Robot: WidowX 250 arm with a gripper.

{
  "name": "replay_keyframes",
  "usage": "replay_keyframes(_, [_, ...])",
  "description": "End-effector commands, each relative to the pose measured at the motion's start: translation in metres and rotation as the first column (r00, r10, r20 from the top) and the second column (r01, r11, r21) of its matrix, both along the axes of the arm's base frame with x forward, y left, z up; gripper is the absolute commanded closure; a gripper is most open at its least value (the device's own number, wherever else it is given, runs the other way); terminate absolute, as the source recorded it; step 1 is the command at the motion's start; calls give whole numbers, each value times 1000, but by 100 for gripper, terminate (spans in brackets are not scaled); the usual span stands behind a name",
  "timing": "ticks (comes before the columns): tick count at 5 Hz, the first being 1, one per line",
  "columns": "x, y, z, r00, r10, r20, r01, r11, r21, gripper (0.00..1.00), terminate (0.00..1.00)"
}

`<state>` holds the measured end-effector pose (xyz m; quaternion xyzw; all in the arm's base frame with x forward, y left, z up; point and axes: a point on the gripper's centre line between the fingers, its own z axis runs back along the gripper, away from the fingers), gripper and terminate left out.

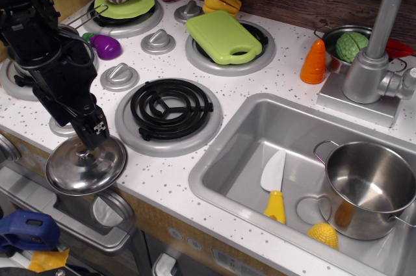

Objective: Put lid on stove

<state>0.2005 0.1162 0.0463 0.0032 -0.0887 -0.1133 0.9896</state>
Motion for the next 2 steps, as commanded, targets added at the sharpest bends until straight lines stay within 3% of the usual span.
replay_keyframes(1, [0, 0, 0, 1000, 0, 0, 0, 1000, 0, 0, 0])
replay_keyframes(2, [0, 3, -9, 1000, -2, 15, 2, 1000, -9, 0, 0])
